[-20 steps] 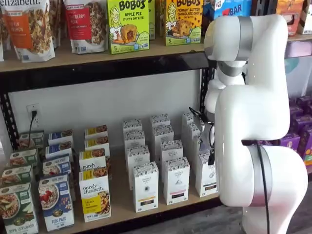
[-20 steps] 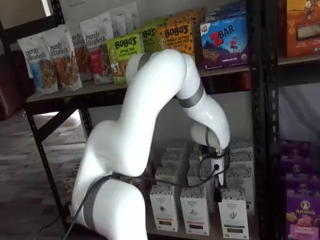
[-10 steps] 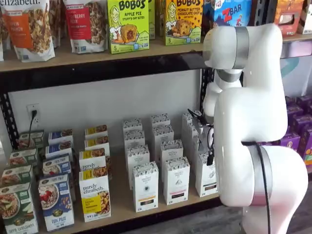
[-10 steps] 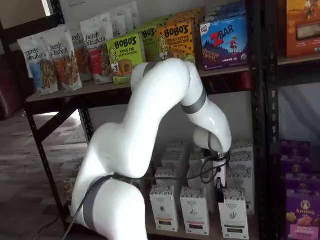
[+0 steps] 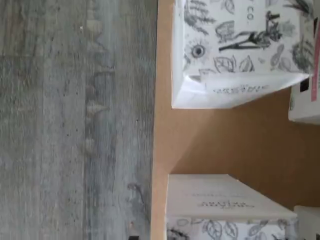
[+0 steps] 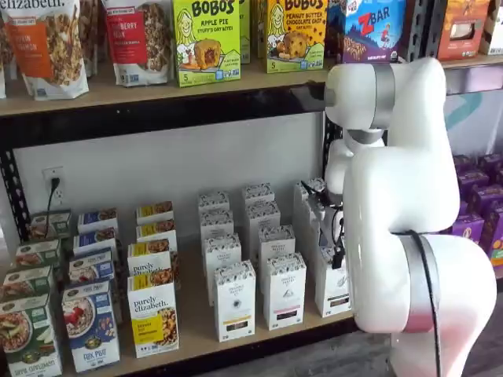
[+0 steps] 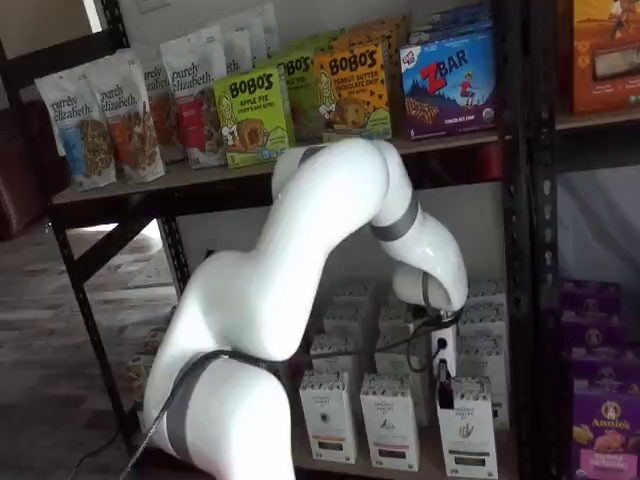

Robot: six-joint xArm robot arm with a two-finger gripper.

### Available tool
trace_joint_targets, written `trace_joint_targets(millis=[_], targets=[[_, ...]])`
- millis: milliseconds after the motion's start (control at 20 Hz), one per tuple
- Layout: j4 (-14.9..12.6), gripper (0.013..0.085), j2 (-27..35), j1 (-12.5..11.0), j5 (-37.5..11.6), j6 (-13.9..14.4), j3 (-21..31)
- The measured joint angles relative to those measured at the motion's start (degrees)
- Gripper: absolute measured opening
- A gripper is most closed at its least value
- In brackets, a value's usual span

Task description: Pick up the white box with a green strip in the middle, on the bottom shelf, the sixth box from the left

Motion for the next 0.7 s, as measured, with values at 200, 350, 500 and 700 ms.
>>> trace_joint_targets(millis=[200, 350, 500, 700], targets=[[-4.14, 0.085, 1.2, -0.11, -0.28, 3.45, -0.91], [-6.4, 0.085, 1.89, -0.06, -0.87, 5.45, -1.08], [-7.42, 0.085, 2.49, 0.03, -1.34, 6.42, -1.32], [-9.29, 0.085, 3.34, 0.24, -1.68, 8.29, -1.87]])
